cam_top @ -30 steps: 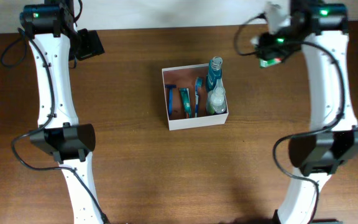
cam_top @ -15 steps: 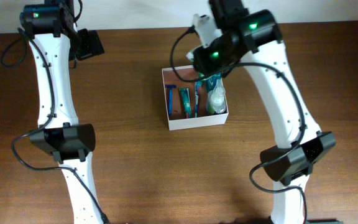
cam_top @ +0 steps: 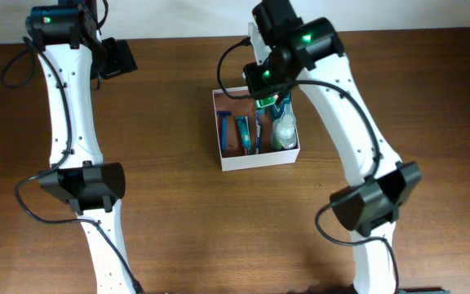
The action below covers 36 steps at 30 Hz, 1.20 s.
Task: Pack container
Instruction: 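Carry the soap bar over the box and lower it inside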
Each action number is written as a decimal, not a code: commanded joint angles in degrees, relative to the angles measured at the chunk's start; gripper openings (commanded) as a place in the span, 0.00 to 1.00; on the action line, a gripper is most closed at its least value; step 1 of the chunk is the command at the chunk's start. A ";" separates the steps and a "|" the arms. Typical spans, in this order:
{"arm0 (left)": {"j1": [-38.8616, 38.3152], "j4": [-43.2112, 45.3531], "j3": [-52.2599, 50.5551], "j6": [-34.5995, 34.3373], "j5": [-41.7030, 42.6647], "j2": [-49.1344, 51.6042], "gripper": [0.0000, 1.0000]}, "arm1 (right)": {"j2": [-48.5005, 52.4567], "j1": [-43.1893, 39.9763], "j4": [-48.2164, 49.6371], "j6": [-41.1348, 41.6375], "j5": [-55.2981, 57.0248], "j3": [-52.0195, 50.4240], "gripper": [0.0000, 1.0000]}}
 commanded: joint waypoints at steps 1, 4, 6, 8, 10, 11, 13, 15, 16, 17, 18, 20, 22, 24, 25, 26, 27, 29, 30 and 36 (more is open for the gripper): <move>0.20 0.04 0.79 0.28 -0.46 -0.61 0.99 | 3.41 0.72 0.15 2.78 1.27 0.35 0.36; 0.20 0.04 0.79 0.28 -0.46 -0.61 0.99 | 6.45 0.94 0.15 4.31 1.27 0.35 0.36; 0.20 0.04 0.79 0.28 -0.46 -0.61 1.00 | 7.85 1.01 0.20 4.28 1.27 0.35 0.36; 0.20 0.02 0.79 0.28 -0.46 -0.61 0.99 | 8.83 1.01 0.26 4.26 1.29 0.33 0.36; 0.20 0.04 0.79 0.28 -0.46 -0.61 0.99 | 9.86 1.01 0.68 4.26 1.31 0.33 0.36; 0.20 0.02 0.79 0.28 -0.46 -0.61 0.99 | 10.14 1.01 0.87 4.28 1.31 0.33 0.36; 0.17 0.04 0.79 0.28 -0.46 -0.61 0.99 | 10.56 1.01 1.57 4.28 1.46 0.31 0.36; 0.20 0.04 0.79 0.28 -0.46 -0.61 0.99 | 11.13 1.01 2.38 4.28 1.86 0.31 0.36; 0.20 0.02 0.79 0.28 -0.46 -0.61 0.99 | 11.39 1.01 2.64 4.31 2.32 0.31 0.36; 0.17 0.04 0.79 0.28 -0.46 -0.61 0.99 | 12.07 1.01 2.93 4.31 3.19 0.31 0.36; 0.20 0.02 0.79 0.28 -0.46 -0.61 0.99 | 12.35 1.01 2.95 4.28 3.72 0.26 0.36; 0.20 0.04 0.79 0.28 -0.46 -0.61 0.99 | 13.33 1.01 2.99 4.26 4.13 0.09 0.36; 0.20 0.02 0.79 0.28 -0.46 -0.61 0.99 | 14.25 1.01 2.99 4.24 4.52 0.07 0.36; 0.20 0.04 0.79 0.28 -0.46 -0.61 1.00 | 14.91 1.01 3.19 4.26 4.57 0.04 0.36; 0.20 0.04 0.79 0.28 -0.46 -0.61 0.99 | 15.32 1.01 3.45 4.24 4.59 0.02 0.36; 0.20 0.04 0.79 0.28 -0.46 -0.61 1.00 | 15.52 1.01 3.63 4.24 4.57 0.02 0.36; 0.20 0.02 0.79 0.28 -0.46 -0.61 0.99 | 15.67 1.01 3.67 4.24 4.55 0.02 0.36; 0.20 0.04 0.79 0.28 -0.46 -0.61 0.99 | 16.24 1.01 3.82 4.24 4.55 0.02 0.36; 0.20 0.02 0.79 0.28 -0.46 -0.61 0.99 | 16.57 1.01 3.85 4.26 4.52 0.02 0.36; 0.20 0.04 0.79 0.28 -0.46 -0.61 0.99 | 17.29 1.01 4.13 4.24 4.55 0.02 0.36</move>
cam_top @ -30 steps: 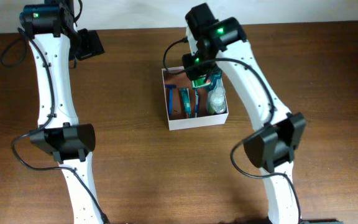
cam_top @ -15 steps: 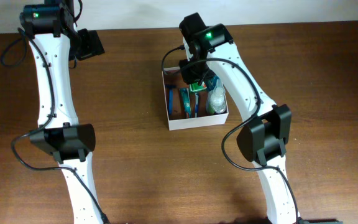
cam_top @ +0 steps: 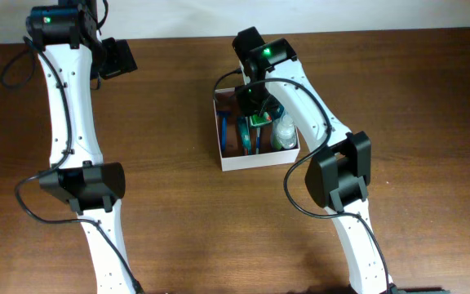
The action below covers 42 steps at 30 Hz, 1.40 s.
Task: Pack container
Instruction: 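Carry the soap bar over the box and lower it inside, then open the right gripper to release the soap bar in the box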
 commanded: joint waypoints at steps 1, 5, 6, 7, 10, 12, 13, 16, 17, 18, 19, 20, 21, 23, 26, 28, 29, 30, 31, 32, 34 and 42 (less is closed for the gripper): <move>0.20 0.02 0.79 0.28 -0.46 -0.61 0.99 | 1.40 0.63 0.76 0.70 0.83 0.09 0.36; 0.20 0.02 0.79 0.28 -0.46 -0.61 1.00 | 2.14 0.63 1.49 0.70 0.81 0.07 0.37; 0.20 0.00 0.79 0.28 -0.46 -0.61 0.99 | 2.27 0.63 1.53 0.72 0.79 0.07 0.36; 0.20 0.02 0.79 0.28 -0.46 -0.61 1.00 | 2.47 0.63 1.55 0.72 0.79 0.07 0.37; 0.20 0.02 0.79 0.28 -0.46 -0.61 0.99 | 2.84 0.63 1.62 0.72 0.81 0.07 0.37; 0.20 0.02 0.79 0.28 -0.46 -0.61 0.99 | 2.93 0.63 1.77 0.72 0.81 0.04 0.36; 0.20 0.00 0.79 0.28 -0.46 -0.61 0.99 | 2.97 0.63 1.90 0.70 0.81 0.07 0.36; 0.20 0.00 0.79 0.28 -0.46 -0.61 0.99 | 3.37 0.63 2.40 0.72 0.83 0.04 0.36; 0.20 0.02 0.79 0.28 -0.46 -0.61 0.99 | 3.45 0.63 2.40 0.72 0.83 0.04 0.37; 0.20 0.00 0.79 0.28 -0.46 -0.61 0.99 | 3.69 0.63 2.40 0.70 0.85 0.04 0.37; 0.17 0.02 0.79 0.28 -0.46 -0.61 0.99 | 4.09 0.63 2.38 0.70 0.85 0.04 0.36; 0.20 0.02 0.79 0.28 -0.46 -0.61 0.99 | 4.42 0.63 2.38 0.70 0.83 0.04 0.36; 0.20 0.02 0.79 0.28 -0.46 -0.61 0.99 | 4.63 0.63 2.23 0.70 0.83 0.04 0.37; 0.20 0.00 0.79 0.28 -0.46 -0.61 0.99 | 5.25 0.63 2.14 0.72 0.81 0.04 0.37; 0.20 0.00 0.79 0.28 -0.46 -0.61 0.99 | 5.38 0.63 2.03 0.72 0.81 0.04 0.37; 0.20 0.00 0.79 0.28 -0.46 -0.61 0.99 | 5.38 0.63 2.05 0.70 0.81 0.04 0.36; 0.20 0.02 0.79 0.28 -0.46 -0.61 1.00 | 5.38 0.63 2.03 0.70 0.81 0.04 0.36; 0.20 0.00 0.79 0.28 -0.46 -0.61 0.99 | 5.38 0.63 1.97 0.70 0.79 0.04 0.37; 0.20 0.02 0.79 0.28 -0.46 -0.61 0.99 | 5.38 0.63 1.92 0.70 0.79 0.04 0.37; 0.20 0.00 0.79 0.28 -0.46 -0.61 0.99 | 5.38 0.63 1.92 0.72 0.79 0.04 0.37; 0.20 0.00 0.79 0.28 -0.46 -0.61 0.99 | 5.38 0.63 1.81 0.70 0.79 0.04 0.42; 0.20 0.02 0.79 0.28 -0.46 -0.61 0.99 | 5.38 0.63 1.46 0.70 0.81 0.07 0.48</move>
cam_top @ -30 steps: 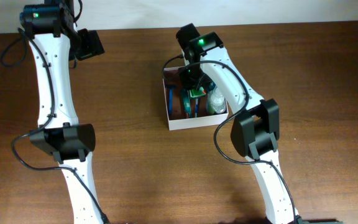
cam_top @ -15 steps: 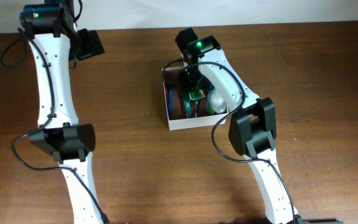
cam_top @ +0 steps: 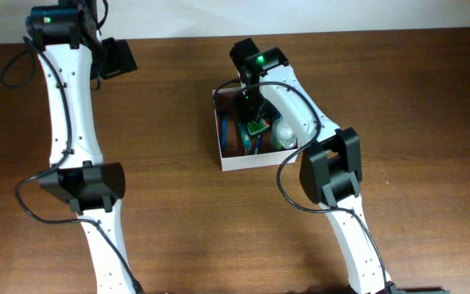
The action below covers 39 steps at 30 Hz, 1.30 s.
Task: Pack container
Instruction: 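Open the right gripper to release the soap bar in the box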
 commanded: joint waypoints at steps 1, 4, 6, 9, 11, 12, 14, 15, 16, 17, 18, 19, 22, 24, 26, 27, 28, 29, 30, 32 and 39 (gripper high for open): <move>0.17 0.02 0.79 0.28 -0.46 -0.61 0.99 | 0.46 0.57 -0.42 0.52 0.72 0.07 0.49; 0.20 0.00 0.79 0.28 -0.46 -0.61 0.99 | 0.39 0.55 -0.90 0.50 0.72 0.20 0.53; 0.20 0.00 0.79 0.28 -0.46 -0.61 0.99 | 0.28 0.55 -1.57 0.50 0.70 0.59 0.56; 0.20 0.02 0.79 0.28 -0.46 -0.61 0.99 | 0.17 0.55 -3.21 0.50 0.70 2.64 0.57; 0.20 0.00 0.79 0.28 -0.46 -0.61 0.99 | -0.02 0.55 -4.33 0.48 0.70 4.66 0.58; 0.20 0.02 0.79 0.28 -0.46 -0.61 0.99 | -0.22 0.57 -5.09 0.50 0.68 6.27 0.58; 0.20 0.02 0.79 0.28 -0.46 -0.61 0.99 | -0.66 0.57 -6.32 0.50 0.63 8.74 0.58; 0.20 0.00 0.79 0.28 -0.46 -0.61 0.99 | -0.94 0.57 -7.06 0.50 0.39 10.16 0.58; 0.17 0.02 0.79 0.28 -0.46 -0.61 1.00 | -1.27 0.57 -7.98 0.50 -0.42 11.87 0.59; 0.20 0.02 0.79 0.28 -0.46 -0.61 0.99 | -1.68 0.57 -8.87 0.50 -1.77 13.57 0.59; 0.20 0.02 0.79 0.28 -0.46 -0.61 0.99 | -1.88 0.57 -9.44 0.48 -2.86 14.75 0.60; 0.20 0.02 0.79 0.28 -0.46 -0.61 0.99 | -2.19 0.57 -10.25 0.48 -4.31 16.35 0.62; 0.17 0.00 0.79 0.28 -0.46 -0.61 0.99 | -2.95 0.55 -13.07 0.48 -6.47 21.94 0.63; 0.20 0.02 0.79 0.28 -0.46 -0.61 0.99 | -3.19 0.55 -14.62 0.46 -6.47 25.90 0.64; 0.17 0.02 0.79 0.28 -0.46 -0.61 0.99 | -3.41 0.48 -16.09 0.17 -6.45 31.21 0.64; 0.17 0.02 0.79 0.28 -0.46 -0.61 0.99 | -3.58 0.42 -16.57 0.04 -6.45 33.29 0.64; 0.20 0.00 0.79 0.28 -0.46 -0.61 0.99 | -3.74 0.26 -16.96 0.07 -6.45 35.50 0.65; 0.17 0.02 0.79 0.28 -0.46 -0.61 0.99 | -4.15 0.00 -17.38 0.04 -6.34 37.81 0.66; 0.20 0.02 0.79 0.28 -0.46 -0.61 1.00 | -4.59 -0.39 -17.90 0.04 -5.44 39.91 0.67; 0.20 0.02 0.79 0.28 -0.46 -0.61 0.99 | -6.80 -1.49 -18.58 0.07 -2.51 40.37 0.69; 0.20 0.02 0.79 0.28 -0.46 -0.61 0.99 | -15.10 -7.65 -21.70 0.07 3.76 40.39 0.72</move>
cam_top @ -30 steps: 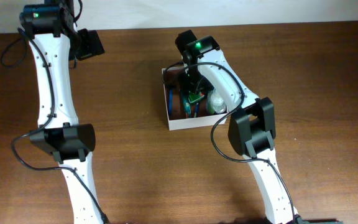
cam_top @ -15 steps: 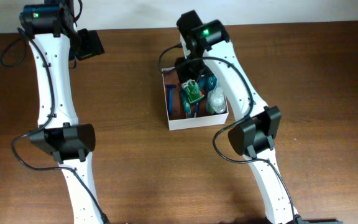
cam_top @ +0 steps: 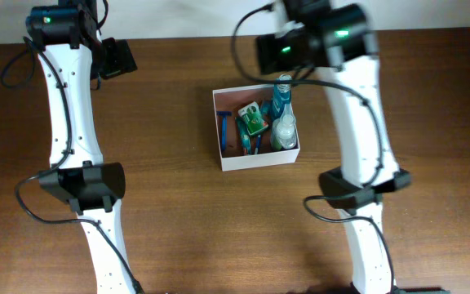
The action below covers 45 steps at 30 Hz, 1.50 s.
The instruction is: Pack container
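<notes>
A white open box (cam_top: 259, 159) stands at the table's middle. Inside lie a blue razor (cam_top: 223, 126) at the left, a green packet (cam_top: 252, 119) on top of blue-handled items in the middle, and a clear bottle (cam_top: 284, 131) with a blue top at the right. My right gripper (cam_top: 272, 52) is raised above the box's far edge, apart from the contents; its fingers do not show plainly. My left gripper (cam_top: 117, 58) hangs at the far left, away from the box, its jaws unclear.
Brown wooden table (cam_top: 178, 212) all around the box. The left arm's base and links run down the left side, the right arm's down the right side near the front edge.
My right gripper was down inside the box at the green packet. Now it is lifted and behind the box, and the packet lies loose in the box's middle. The left arm is unchanged.
My right gripper stood over the box's right side with a green item at its tip. Then it was over the box's middle, then lower inside it with the packet. Now the packet rests in the box and the gripper is raised away.
</notes>
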Each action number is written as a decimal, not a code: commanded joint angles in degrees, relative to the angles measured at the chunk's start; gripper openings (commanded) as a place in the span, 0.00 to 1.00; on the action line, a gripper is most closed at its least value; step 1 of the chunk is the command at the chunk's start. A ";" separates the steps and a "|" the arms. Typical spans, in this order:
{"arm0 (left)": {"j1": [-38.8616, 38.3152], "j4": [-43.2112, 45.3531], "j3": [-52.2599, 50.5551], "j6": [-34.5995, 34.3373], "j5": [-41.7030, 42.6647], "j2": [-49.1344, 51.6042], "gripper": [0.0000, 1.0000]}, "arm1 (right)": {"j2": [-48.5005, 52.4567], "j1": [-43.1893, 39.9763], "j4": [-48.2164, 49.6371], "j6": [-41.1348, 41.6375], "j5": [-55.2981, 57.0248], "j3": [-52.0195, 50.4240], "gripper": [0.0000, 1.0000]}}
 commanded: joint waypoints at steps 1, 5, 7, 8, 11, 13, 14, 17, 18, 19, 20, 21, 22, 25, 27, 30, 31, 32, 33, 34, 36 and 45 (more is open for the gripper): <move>0.20 0.02 0.79 0.28 -0.46 -0.61 0.99 | -5.62 -3.98 -0.37 0.09 3.41 1.05 0.72; 0.20 0.02 0.79 0.28 -0.46 -0.61 0.99 | -9.92 -7.23 -0.37 -0.63 3.41 1.03 0.75; 0.20 0.02 0.79 0.28 -0.46 -0.61 0.99 | -12.41 -9.14 -0.37 -2.10 3.43 0.94 0.77; 0.20 0.00 0.79 0.28 -0.46 -0.61 0.99 | -13.49 -10.03 -0.37 -2.27 3.48 0.94 0.78; 0.20 0.00 0.79 0.28 -0.46 -0.61 1.00 | -17.25 -13.40 -0.37 -2.32 3.45 0.79 0.79; 0.20 0.02 0.79 0.28 -0.46 -0.61 1.00 | -20.46 -15.80 -0.37 -2.32 3.48 -0.74 0.84; 0.17 0.02 0.79 0.28 -0.46 -0.61 0.99 | -21.88 -16.72 -0.37 -2.29 3.48 -1.75 0.88; 0.20 0.02 0.79 0.28 -0.46 -0.61 0.99 | -26.56 -19.02 -0.37 -2.25 3.61 -6.45 0.98; 0.20 0.00 0.79 0.28 -0.46 -0.61 0.99 | -28.59 -19.89 -0.37 -2.29 3.63 -8.96 0.98; 0.20 0.02 0.79 0.28 -0.46 -0.61 1.00 | -29.64 -20.31 -0.37 -2.32 3.65 -10.29 0.98; 0.17 0.02 0.79 0.28 -0.46 -0.61 0.99 | -30.62 -20.72 -0.37 -2.34 3.63 -11.50 0.98; 0.20 0.02 0.79 0.28 -0.48 -0.61 1.00 | -31.39 -21.09 -0.35 -2.34 3.61 -12.48 0.98; 0.20 0.02 0.79 0.28 -0.46 -0.61 1.00 | -31.89 -21.38 -0.35 -2.32 3.58 -13.09 0.98; 0.17 0.02 0.79 0.28 -0.46 -0.61 0.99 | -32.24 -21.35 -0.35 -2.32 3.43 -13.31 0.98; 0.20 0.02 0.79 0.28 -0.46 -0.61 0.99 | -32.24 -21.24 -0.37 -2.29 2.97 -13.33 0.98; 0.17 0.02 0.79 0.28 -0.46 -0.61 0.99 | -32.24 -21.24 -0.35 -2.29 1.81 -13.33 0.98; 0.20 0.02 0.79 0.28 -0.46 -0.61 0.99 | -32.24 -21.24 -0.37 -2.29 1.11 -13.33 0.98; 0.20 0.02 0.79 0.28 -0.46 -0.61 0.99 | -32.24 -21.24 -0.35 -2.29 0.39 -13.33 0.98; 0.20 0.00 0.79 0.28 -0.46 -0.61 1.00 | -32.24 -21.24 -0.35 -2.27 -0.55 -13.33 0.99; 0.20 0.02 0.79 0.28 -0.46 -0.61 0.99 | -32.24 -21.24 -0.35 -2.27 -1.81 -13.33 0.98; 0.20 0.02 0.79 0.28 -0.46 -0.61 0.99 | -32.24 -21.24 -0.35 -2.27 -3.82 -13.33 0.98; 0.20 0.02 0.79 0.28 -0.46 -0.61 0.99 | -34.47 -21.31 -0.37 -15.54 -4.15 -13.33 0.98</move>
